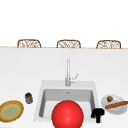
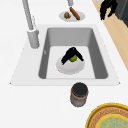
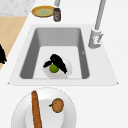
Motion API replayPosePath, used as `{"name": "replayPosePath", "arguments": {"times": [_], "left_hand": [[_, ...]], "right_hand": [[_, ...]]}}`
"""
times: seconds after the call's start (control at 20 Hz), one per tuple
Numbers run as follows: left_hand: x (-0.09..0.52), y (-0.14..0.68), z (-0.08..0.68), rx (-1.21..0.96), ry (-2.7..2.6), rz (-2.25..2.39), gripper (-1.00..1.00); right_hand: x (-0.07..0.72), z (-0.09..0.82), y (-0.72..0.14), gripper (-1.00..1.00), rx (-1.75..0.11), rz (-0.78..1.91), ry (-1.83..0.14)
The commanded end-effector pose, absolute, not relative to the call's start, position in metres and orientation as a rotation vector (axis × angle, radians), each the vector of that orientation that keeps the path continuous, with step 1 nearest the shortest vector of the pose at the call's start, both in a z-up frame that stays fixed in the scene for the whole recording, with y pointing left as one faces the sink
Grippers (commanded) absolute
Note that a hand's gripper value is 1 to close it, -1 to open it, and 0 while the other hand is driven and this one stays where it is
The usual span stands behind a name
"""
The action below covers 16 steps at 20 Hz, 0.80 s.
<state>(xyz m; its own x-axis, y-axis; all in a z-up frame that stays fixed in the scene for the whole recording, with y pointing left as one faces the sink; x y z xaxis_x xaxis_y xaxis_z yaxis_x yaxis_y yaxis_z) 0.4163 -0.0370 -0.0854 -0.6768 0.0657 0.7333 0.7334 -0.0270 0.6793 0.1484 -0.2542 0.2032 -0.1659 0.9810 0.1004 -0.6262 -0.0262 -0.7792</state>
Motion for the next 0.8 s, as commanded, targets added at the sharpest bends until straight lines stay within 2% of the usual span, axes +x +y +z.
{"name": "replayPosePath", "arguments": {"times": [0.0, 0.45, 0.5, 0.75], "left_hand": [[0.419, -0.053, -0.092, -0.834, -1.735, -1.757, -1.00], [0.420, -0.050, -0.088, -0.783, -1.715, -1.761, -1.00], [0.419, -0.050, -0.091, -0.789, -1.726, -1.753, 1.00], [0.419, -0.049, -0.082, -0.702, -1.808, -1.861, 1.00]], "right_hand": [[0.148, 0.203, -0.254, 0.00, -0.570, 1.562, -0.838], [0.148, 0.203, -0.254, 0.00, -0.570, 1.562, -0.838], [0.148, 0.203, -0.254, 0.00, -0.570, 1.562, -0.838], [0.148, 0.203, -0.254, 0.00, -0.570, 1.562, -0.838]]}}
